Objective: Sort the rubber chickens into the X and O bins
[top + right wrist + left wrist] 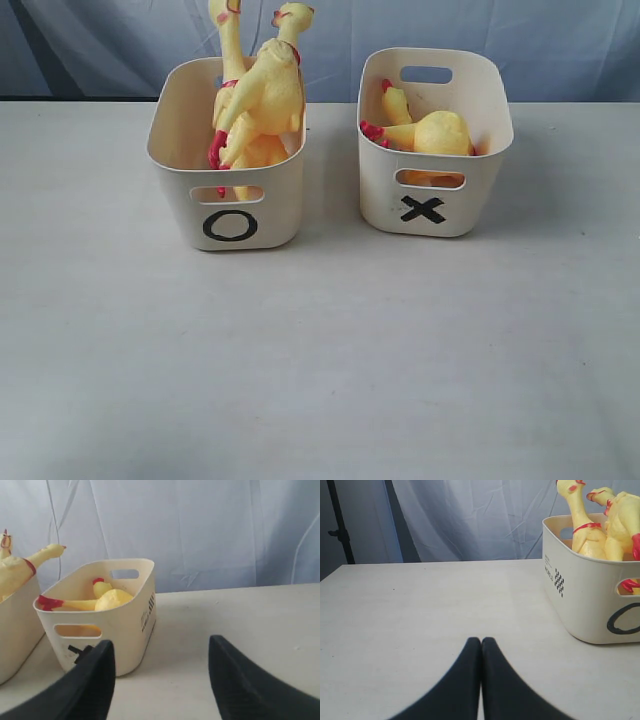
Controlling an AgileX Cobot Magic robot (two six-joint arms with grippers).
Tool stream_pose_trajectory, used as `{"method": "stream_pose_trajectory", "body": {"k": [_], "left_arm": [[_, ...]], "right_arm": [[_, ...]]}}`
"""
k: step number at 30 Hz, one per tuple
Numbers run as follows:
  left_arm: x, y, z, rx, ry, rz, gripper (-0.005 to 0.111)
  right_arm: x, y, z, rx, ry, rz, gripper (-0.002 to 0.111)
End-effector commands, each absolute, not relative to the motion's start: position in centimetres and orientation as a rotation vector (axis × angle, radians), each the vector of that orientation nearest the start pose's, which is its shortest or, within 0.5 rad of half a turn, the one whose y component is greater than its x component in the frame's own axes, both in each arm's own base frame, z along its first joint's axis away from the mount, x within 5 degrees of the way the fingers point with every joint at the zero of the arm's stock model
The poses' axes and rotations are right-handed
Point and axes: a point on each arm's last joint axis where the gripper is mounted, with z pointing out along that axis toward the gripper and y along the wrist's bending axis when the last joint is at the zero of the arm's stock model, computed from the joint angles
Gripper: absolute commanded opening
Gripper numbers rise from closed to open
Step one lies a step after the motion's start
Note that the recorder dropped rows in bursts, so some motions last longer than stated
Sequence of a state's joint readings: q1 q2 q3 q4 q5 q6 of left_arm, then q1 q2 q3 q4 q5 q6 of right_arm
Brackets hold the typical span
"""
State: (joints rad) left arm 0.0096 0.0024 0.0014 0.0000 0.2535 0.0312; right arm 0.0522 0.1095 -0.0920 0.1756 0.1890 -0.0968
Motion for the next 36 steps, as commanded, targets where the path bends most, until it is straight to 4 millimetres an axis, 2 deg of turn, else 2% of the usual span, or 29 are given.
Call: {"method": "stream_pose_trajectory", "body": {"k": [1, 3, 11, 23, 36], "left_arm": [[5.5, 0.0, 19.1, 0.017, 1.727, 0.025, 0.0], [5.5, 0.0, 19.1, 0.017, 1.727, 0.025, 0.0], [5.5, 0.0, 19.1, 0.017, 1.727, 0.025, 0.0], [5.5, 0.0, 19.1, 0.017, 1.727, 0.025, 0.0], [5.5, 0.0, 19.1, 0.017, 1.727, 0.025, 0.0]], "right_arm": [[5.7, 0.5, 20.0, 0.013, 1.63, 0.126, 0.053], [5.5, 0.6, 19.2, -0.026, 1.716, 0.099, 0.053], [5.3, 0.5, 18.0, -0.084, 1.845, 0.037, 0.053], [5.3, 0.1, 18.1, -0.045, 1.844, 0.004, 0.053], [5.3, 0.1, 18.1, -0.079, 1.843, -0.021, 0.053]]}}
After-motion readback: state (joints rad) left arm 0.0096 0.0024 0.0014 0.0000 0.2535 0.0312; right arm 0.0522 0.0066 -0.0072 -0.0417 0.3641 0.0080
